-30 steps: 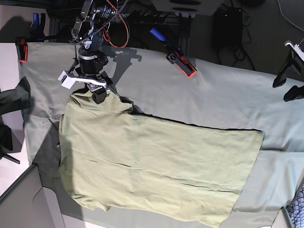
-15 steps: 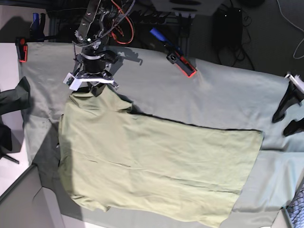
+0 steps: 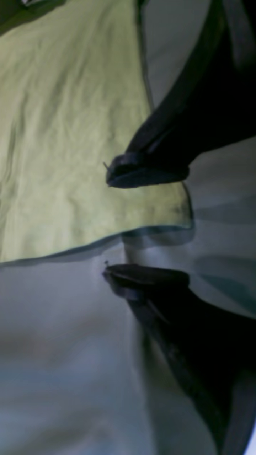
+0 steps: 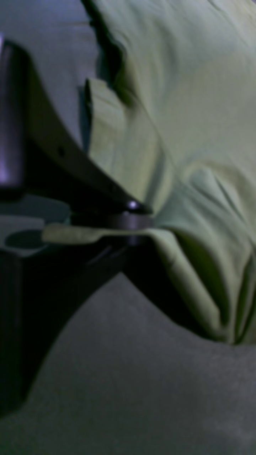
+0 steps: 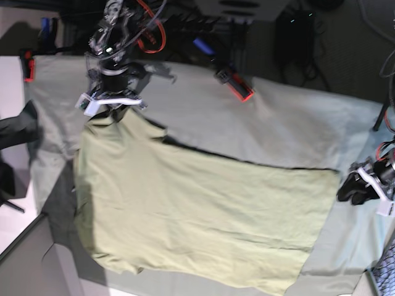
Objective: Fold the T-shirt properly
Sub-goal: 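Pull the shirt with both grippers, stretching it between them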
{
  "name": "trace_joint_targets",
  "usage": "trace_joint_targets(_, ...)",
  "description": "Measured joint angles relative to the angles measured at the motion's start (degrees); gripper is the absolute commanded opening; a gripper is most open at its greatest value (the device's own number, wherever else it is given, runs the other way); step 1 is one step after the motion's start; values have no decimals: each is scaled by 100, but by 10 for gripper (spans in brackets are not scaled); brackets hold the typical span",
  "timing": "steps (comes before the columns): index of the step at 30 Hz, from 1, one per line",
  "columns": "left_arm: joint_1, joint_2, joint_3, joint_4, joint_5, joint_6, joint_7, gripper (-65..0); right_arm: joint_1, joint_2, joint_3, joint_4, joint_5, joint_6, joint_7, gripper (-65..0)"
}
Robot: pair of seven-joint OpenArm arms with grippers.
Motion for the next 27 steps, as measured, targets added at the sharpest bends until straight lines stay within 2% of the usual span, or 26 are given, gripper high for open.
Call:
trace_joint_targets(4,13,214,293,-269,-33,-42,245,-272,0,0,0,0,0,0,-2,-650)
trace_joint_targets(5,9,243,391,-267,-234,-42,341,-272,0,0,0,0,0,0,-2,-650)
trace_joint_targets(14,-42,389,549,-254,-308,-52,332,-275,0,46,0,0,0,0,-4,-650)
trace_joint_targets(15,-37,396,549,-254,-291,-55,273,-289,0,66,0,0,0,0,-4,-650)
trace_joint_targets(16,-26,398,551,-254,-275,-57,166,-336,0,94,0,0,0,0,-7,-650)
trace_joint_targets(19,-7,413,555,-267,-153,-55,-223,-608,-2,162,-2,0,-2,0,-24,-650)
trace_joint_targets(20,-9,413,555,-264,-151,-48,-361,-650,-4,173,0,0,-7,0,-24,-650)
trace_joint_targets(24,-39,413,555,-258,144,-87,-267,-650,-17,190,0,0,-83,0,-46,-650)
trace_joint_targets(26,-28,409,549,-258,120,-348,-236,-650,-15,271,0,0,-105,7,-146,-650)
trace_joint_targets(27,-15,380,542,-254,-61,-367,-236,-650,-15,348,0,0,-105,57,-212,-650)
